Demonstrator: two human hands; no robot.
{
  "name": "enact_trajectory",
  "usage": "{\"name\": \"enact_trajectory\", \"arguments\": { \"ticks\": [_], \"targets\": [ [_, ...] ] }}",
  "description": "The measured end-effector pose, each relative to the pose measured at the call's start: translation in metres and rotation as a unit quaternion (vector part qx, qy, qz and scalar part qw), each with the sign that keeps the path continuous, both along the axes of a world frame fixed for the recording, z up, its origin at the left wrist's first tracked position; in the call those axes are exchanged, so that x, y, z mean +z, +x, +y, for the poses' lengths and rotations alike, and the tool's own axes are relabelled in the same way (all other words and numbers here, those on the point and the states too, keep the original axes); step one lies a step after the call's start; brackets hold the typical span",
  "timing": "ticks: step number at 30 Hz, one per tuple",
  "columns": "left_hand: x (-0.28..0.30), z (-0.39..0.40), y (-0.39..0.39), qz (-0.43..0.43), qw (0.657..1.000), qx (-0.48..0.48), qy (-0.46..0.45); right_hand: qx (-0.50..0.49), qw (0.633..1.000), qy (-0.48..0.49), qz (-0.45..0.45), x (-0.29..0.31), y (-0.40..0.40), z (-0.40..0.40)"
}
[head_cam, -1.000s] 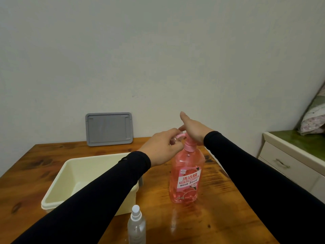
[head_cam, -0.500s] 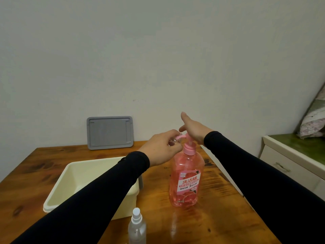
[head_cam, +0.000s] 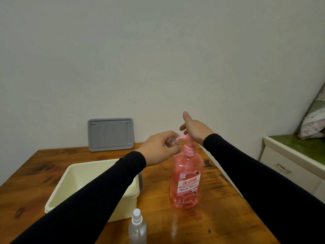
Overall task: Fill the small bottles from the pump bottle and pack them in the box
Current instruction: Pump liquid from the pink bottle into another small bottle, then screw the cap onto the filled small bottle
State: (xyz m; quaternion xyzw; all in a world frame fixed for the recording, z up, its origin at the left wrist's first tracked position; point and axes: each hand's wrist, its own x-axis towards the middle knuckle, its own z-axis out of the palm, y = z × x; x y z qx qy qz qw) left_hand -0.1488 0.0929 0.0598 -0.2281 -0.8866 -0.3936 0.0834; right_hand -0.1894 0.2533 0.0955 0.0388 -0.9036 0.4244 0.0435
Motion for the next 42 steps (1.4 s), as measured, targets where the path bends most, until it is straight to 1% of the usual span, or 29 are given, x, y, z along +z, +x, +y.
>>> {"name": "enact_trajectory", "arguments": {
  "ticks": [7,17,24,31,37,42],
  "targets": [
    [-0.005,-0.003,0.000,-0.008,1.000,0.010,-0.001,-0.029,0.998,-0.035,0.053,-0.005,0.000,0.000],
    [-0.011,-0.007,-0.002,-0.018,1.000,0.018,-0.007,-0.035,0.994,-0.091,0.059,-0.005,0.004,0.000],
    [-0.009,-0.015,0.002,-0.010,1.000,0.029,-0.003,-0.023,0.995,-0.077,0.065,0.003,0.009,-0.003],
    [0.001,-0.028,0.016,0.009,0.999,0.041,0.011,0.006,0.989,-0.026,0.148,0.011,0.028,-0.002],
    [0.012,-0.044,0.039,0.008,0.998,0.046,0.042,0.031,0.985,0.005,0.171,0.020,0.051,-0.003],
    [0.019,-0.063,0.063,-0.002,0.996,0.061,0.067,0.053,0.980,-0.001,0.190,0.021,0.068,-0.008]
  ]
}}
